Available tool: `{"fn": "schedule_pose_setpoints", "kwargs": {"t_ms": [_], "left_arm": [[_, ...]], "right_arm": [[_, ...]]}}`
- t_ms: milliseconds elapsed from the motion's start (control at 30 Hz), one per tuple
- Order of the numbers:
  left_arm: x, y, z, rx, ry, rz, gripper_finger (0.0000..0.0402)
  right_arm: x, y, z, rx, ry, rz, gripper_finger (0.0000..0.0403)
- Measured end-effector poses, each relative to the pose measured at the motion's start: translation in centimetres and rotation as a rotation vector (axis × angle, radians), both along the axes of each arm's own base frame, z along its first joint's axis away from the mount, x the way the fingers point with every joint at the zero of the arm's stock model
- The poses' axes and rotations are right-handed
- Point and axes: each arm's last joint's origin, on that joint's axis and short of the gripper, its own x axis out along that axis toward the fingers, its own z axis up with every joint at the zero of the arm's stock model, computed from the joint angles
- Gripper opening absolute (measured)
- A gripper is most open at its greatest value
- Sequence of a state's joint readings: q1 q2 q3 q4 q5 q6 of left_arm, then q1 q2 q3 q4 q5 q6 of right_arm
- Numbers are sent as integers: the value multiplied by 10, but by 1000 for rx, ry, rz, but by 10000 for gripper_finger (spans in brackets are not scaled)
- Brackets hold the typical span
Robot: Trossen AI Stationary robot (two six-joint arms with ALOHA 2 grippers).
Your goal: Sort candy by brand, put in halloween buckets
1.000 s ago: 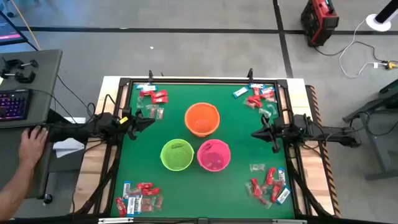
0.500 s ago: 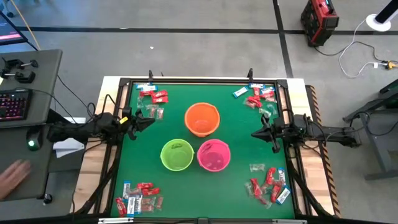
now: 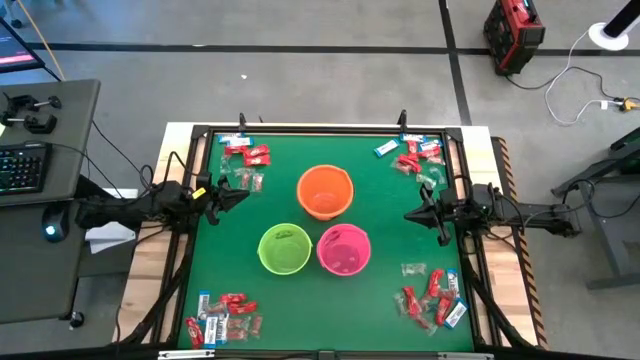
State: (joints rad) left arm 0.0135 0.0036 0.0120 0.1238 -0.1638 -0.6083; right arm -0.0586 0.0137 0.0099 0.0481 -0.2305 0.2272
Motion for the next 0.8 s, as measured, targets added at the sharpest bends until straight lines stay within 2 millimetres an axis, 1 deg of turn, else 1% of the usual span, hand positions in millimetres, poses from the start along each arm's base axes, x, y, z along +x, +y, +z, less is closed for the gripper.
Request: {"fn": "schedule_pose_setpoints", "kwargs": {"t_ms": [533,700,800], "left_arm": [[0,0,0,1,0,0,3],[0,3,0,68,21,101,3],[0,2,1,-1,-3,84,3]], "right_arm": [[0,0,0,0,0,0,0],[0,0,0,0,0,0,0],[0,0,0,0,0,0,0]]}}
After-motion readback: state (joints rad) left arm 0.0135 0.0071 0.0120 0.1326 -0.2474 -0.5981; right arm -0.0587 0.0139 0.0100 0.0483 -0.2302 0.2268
